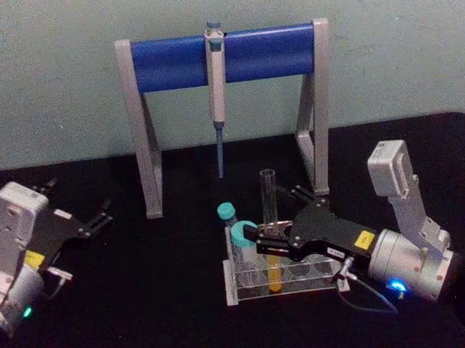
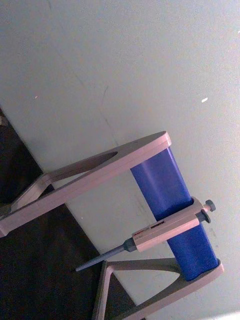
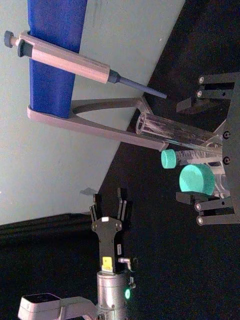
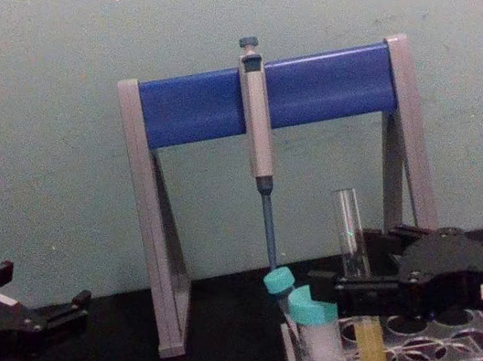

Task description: Pick up the test tube from the test tube rack, shake it, then place it back into the test tube rack.

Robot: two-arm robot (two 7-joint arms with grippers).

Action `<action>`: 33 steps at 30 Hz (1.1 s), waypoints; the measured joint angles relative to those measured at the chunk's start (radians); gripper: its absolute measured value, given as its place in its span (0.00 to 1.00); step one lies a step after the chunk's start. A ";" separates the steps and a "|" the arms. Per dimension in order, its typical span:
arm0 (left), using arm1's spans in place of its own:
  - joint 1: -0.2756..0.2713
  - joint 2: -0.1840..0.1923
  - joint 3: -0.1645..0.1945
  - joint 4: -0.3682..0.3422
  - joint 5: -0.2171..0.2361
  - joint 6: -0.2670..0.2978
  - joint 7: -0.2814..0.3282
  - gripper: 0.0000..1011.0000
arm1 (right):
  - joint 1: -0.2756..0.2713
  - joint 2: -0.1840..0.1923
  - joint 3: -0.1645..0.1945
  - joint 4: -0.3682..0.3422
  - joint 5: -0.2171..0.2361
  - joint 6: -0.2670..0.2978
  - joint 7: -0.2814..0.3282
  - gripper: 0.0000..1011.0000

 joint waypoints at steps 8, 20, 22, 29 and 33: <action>0.000 0.000 0.000 0.000 0.000 0.000 0.000 0.99 | 0.000 0.000 0.001 0.000 0.002 0.000 0.000 0.99; 0.000 0.000 0.000 0.000 0.000 0.000 0.000 0.99 | -0.017 0.010 0.044 -0.055 0.017 -0.033 -0.019 0.99; 0.000 0.000 0.000 0.000 0.000 0.000 0.000 0.99 | -0.025 0.015 0.059 -0.078 0.017 -0.047 -0.028 0.99; 0.000 0.000 0.000 0.000 0.000 0.000 0.000 0.99 | -0.073 0.012 0.125 -0.158 -0.004 -0.096 -0.119 0.99; 0.000 0.000 0.000 0.000 0.000 0.000 0.000 0.99 | -0.116 -0.007 0.178 -0.199 -0.055 -0.126 -0.221 0.99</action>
